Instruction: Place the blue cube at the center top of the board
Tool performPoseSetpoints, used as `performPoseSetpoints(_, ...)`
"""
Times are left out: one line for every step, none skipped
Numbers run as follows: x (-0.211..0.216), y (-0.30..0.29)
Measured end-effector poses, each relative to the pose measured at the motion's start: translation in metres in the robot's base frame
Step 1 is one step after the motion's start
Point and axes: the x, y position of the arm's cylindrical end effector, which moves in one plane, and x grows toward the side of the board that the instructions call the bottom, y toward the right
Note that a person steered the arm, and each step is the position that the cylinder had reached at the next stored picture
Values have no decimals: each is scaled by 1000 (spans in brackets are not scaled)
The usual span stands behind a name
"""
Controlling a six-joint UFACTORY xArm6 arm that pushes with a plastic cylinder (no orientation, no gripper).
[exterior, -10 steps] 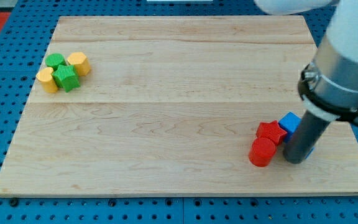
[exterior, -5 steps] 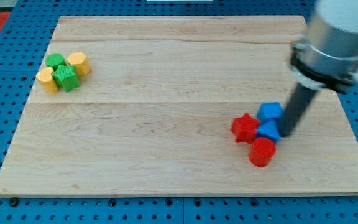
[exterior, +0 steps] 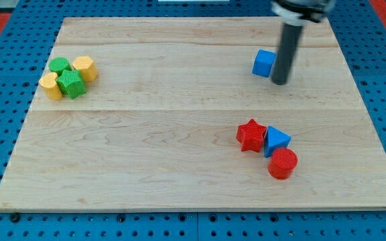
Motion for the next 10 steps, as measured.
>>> performPoseSetpoints(-45, -1)
performPoseSetpoints(-49, -67)
performPoseSetpoints(-33, -84)
performPoseSetpoints(-49, -107)
performPoseSetpoints(-91, -107)
performPoseSetpoints(-91, -100)
performPoseSetpoints(-59, -73)
performPoseSetpoints(-58, -81)
performPoseSetpoints(-58, -104)
performPoseSetpoints(-65, -119)
